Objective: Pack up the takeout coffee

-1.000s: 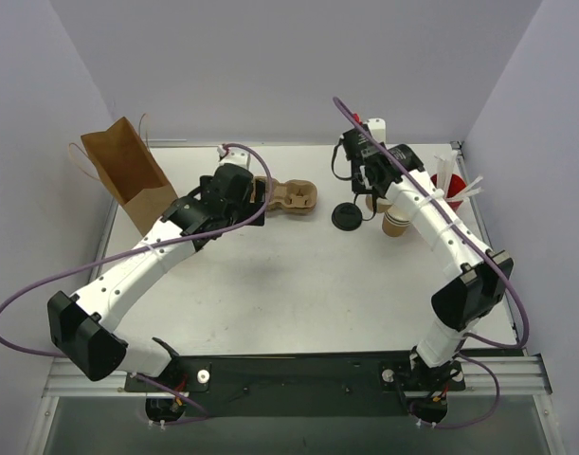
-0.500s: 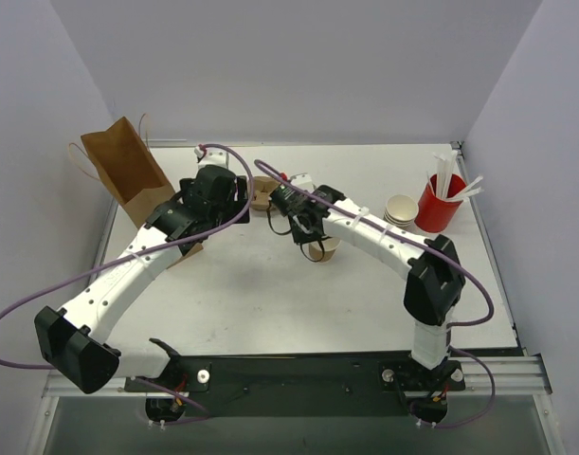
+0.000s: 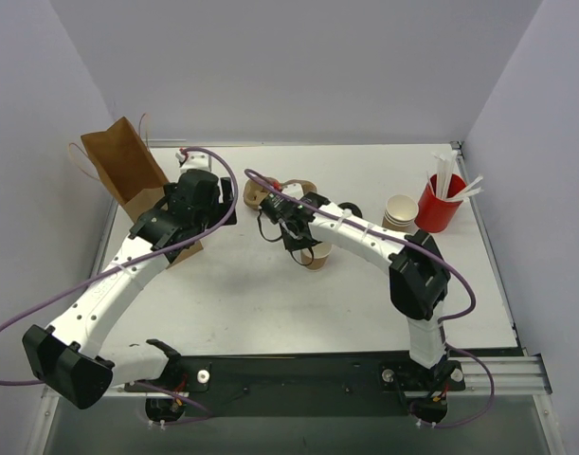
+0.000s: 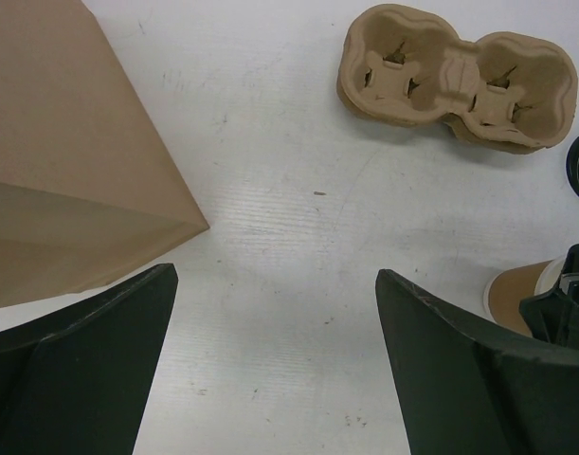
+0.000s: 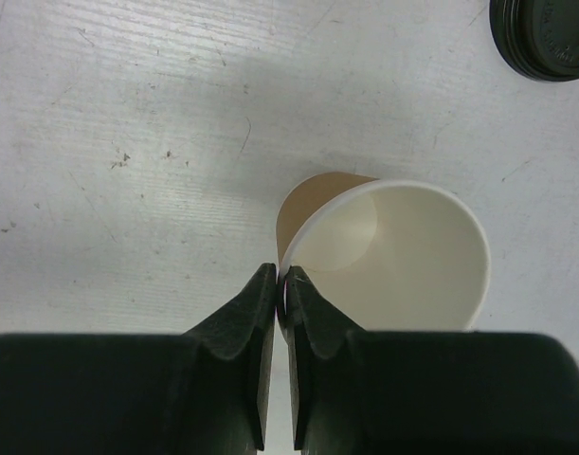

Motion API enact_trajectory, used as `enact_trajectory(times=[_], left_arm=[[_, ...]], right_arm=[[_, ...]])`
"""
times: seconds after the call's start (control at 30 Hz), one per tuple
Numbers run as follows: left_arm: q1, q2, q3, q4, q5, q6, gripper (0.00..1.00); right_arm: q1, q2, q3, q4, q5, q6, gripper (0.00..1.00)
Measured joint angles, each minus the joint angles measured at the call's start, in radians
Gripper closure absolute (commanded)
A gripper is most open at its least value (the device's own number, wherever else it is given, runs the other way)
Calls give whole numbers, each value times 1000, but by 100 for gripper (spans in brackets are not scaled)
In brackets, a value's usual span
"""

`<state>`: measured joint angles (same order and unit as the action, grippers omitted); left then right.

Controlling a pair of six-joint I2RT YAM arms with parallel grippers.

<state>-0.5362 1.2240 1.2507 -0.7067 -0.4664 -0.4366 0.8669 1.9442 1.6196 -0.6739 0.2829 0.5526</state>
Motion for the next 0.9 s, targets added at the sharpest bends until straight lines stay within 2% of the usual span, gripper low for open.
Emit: enact_trajectory(times=[0.1, 0.2, 0.4, 0.6, 0.67, 0.8, 0.9], left_arm=[[9, -5, -9, 2, 3, 0, 2], [13, -5, -16, 3, 10, 0, 3], [18, -9, -16, 7, 23, 1, 2], [30, -13, -20, 14, 35, 3, 3], [35, -14, -30, 21, 47, 4, 3], [43, -14, -53, 31, 78, 8, 3], [47, -15, -67, 45, 105, 13, 3]], right_arm=[[11, 0, 0, 5, 5, 2, 86], [24, 0, 0, 9, 11, 3, 73], [33, -2, 0, 12, 17, 4, 69], [31, -60, 8, -16, 31, -13, 49], [23, -111, 26, -29, 44, -27, 48], [-53, -219, 58, -29, 79, -62, 44], [-171, -246, 68, 2, 101, -100, 41]])
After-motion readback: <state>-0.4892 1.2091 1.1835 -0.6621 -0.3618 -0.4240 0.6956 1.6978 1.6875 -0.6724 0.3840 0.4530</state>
